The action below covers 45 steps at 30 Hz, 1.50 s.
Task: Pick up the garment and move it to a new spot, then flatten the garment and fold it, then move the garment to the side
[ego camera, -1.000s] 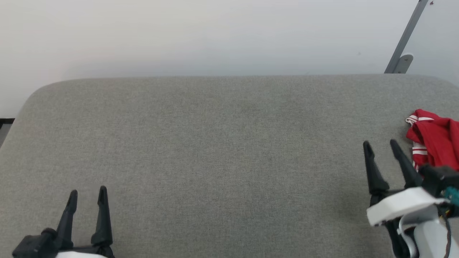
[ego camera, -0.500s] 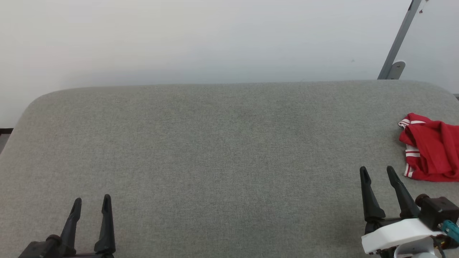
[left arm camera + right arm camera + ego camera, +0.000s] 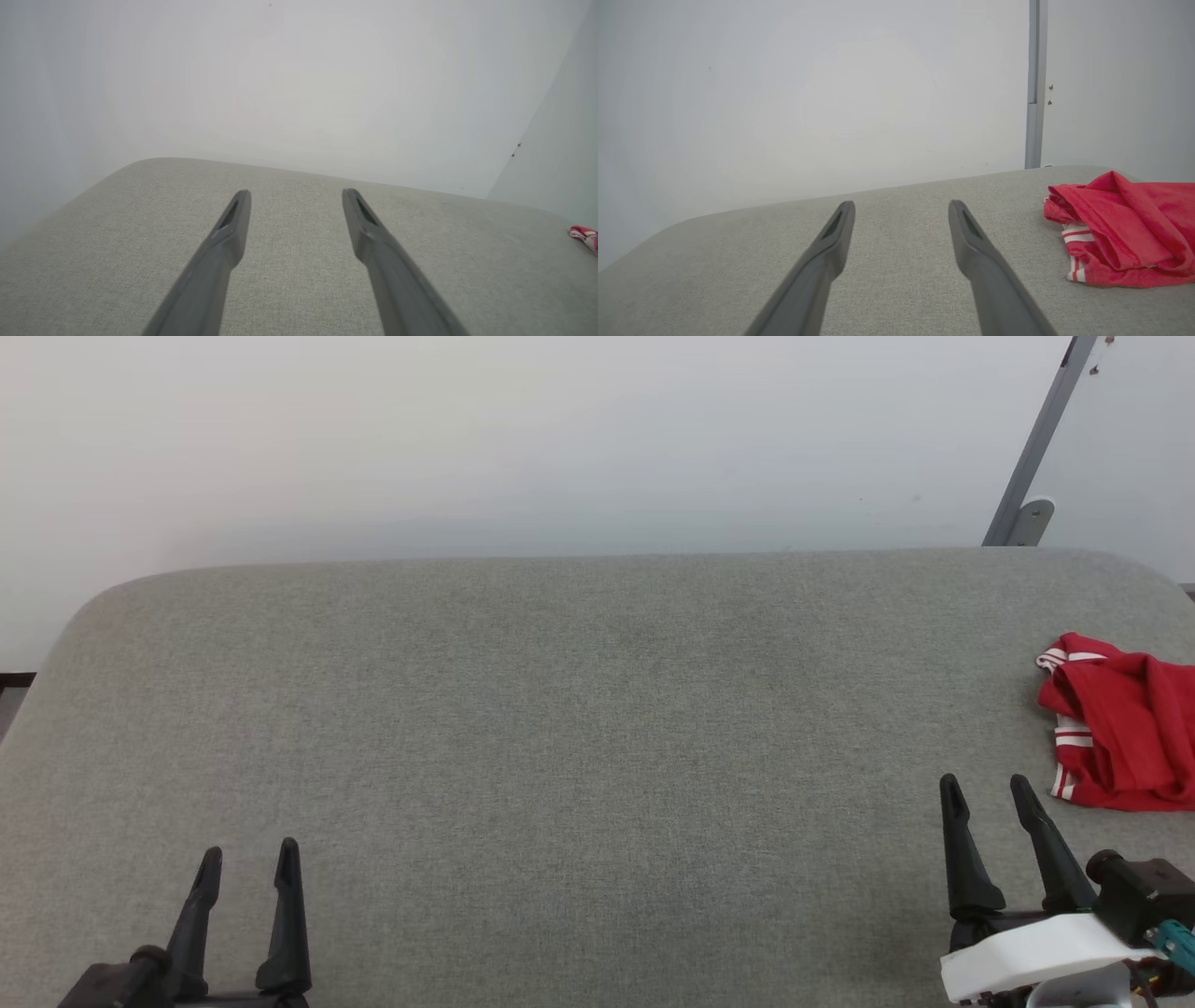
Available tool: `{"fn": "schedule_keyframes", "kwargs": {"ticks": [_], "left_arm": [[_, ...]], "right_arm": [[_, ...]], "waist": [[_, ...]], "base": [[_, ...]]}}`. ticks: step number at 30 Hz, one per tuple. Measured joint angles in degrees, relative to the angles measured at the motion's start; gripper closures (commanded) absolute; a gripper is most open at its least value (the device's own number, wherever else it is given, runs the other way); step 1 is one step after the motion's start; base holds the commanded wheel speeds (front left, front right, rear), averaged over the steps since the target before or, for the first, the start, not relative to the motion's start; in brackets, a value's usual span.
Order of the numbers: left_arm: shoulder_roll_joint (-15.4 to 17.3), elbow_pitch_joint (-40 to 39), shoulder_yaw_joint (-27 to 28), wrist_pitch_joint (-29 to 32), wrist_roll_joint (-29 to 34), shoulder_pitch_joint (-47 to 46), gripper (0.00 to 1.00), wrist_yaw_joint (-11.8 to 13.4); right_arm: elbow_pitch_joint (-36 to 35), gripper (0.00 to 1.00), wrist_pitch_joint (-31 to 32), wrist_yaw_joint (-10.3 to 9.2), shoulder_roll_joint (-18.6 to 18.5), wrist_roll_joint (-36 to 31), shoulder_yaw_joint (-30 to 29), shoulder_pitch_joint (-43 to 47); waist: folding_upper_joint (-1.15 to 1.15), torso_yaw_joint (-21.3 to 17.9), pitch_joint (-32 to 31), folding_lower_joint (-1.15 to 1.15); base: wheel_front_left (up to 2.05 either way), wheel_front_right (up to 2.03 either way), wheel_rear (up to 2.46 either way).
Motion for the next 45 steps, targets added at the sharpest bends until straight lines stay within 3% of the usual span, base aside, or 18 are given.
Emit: {"fn": "schedule_keyframes", "kwargs": {"ticks": [3,4,11,45], "left_arm": [[-0.24,-0.56,0.36,0.00,0.48,-0.02,0.00,0.00],[-0.38,-0.69,0.64,0.00,0.86,-0.02,1.00,0.00],[-1.75,2.59,0.27,0.47,0.15,0.40,1.00,0.01],[-2.43,6.53,0.58,8.43,-29.88,-4.96,1.00,0.01]], "right_arm": [[-0.10,0.00,0.34,0.00,0.23,-0.29,-0.21,0.00],[-0.11,1.00,0.48,0.00,0.34,-0.29,-0.35,0.00],[3.01,1.00,0.79,0.00,0.74,0.59,-0.29,1.73],[3.60,1.00,8.51,-0.01,1.58,29.72,-2.11,-1.22]], "waist": [[0.00,0.12,-0.03,0.00],[0.00,0.17,-0.05,0.00],[0.00,0.17,-0.04,0.00],[0.00,-0.06,0.44,0.00]], "base": [[0.00,0.00,0.00],[0.00,0.00,0.00],[0.00,0.00,0.00],[0.00,0.00,0.00]]}}
